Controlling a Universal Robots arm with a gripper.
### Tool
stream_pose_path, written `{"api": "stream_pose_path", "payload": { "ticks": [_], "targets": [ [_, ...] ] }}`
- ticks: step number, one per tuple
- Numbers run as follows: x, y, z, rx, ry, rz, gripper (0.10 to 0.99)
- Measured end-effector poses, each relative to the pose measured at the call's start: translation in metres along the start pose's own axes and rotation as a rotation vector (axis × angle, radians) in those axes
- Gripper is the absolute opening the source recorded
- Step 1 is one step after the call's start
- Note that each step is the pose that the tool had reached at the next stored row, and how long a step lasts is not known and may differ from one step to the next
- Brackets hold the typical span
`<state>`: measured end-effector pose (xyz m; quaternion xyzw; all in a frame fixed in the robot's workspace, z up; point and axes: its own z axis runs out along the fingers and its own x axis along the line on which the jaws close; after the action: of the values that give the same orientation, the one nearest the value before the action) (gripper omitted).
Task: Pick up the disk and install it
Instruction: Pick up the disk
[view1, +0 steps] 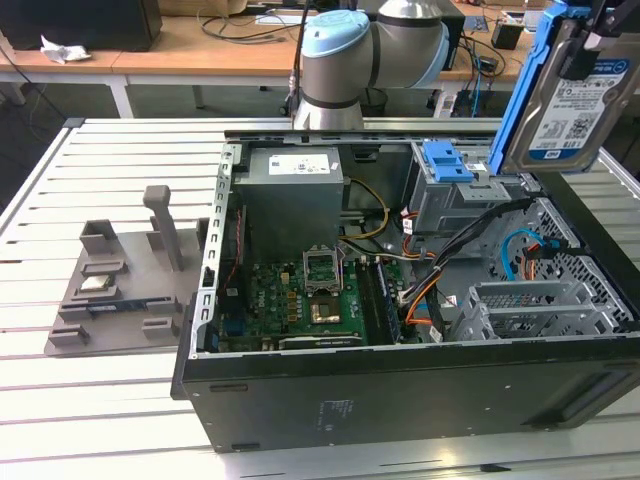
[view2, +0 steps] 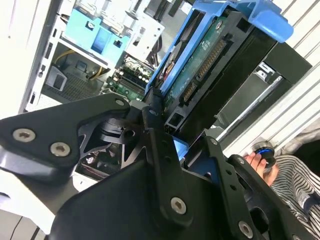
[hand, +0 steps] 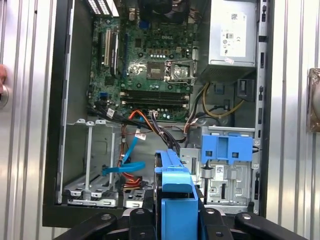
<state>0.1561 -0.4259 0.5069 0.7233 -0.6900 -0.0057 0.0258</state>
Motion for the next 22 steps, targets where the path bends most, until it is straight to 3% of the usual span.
{"api": "stream_pose_path", "payload": {
  "ticks": [7,11,18,20,21,22],
  "targets": [
    [0.022,0.001,0.0007,0.0,0.0,0.0,0.369],
    [0.0449,0.0021,0.0014,0.0,0.0001,0.0,0.369],
    [0.077,0.0035,0.0026,0.0,-0.0034,0.0,0.369],
    [0.085,0.004,0.0028,0.001,-0.0129,-0.001,0.369],
    [0.0891,0.0042,0.003,0.001,-0.0275,-0.001,0.369],
    [0.093,0.0045,0.0031,0.002,-0.0512,-0.002,0.369]
  ]
}}
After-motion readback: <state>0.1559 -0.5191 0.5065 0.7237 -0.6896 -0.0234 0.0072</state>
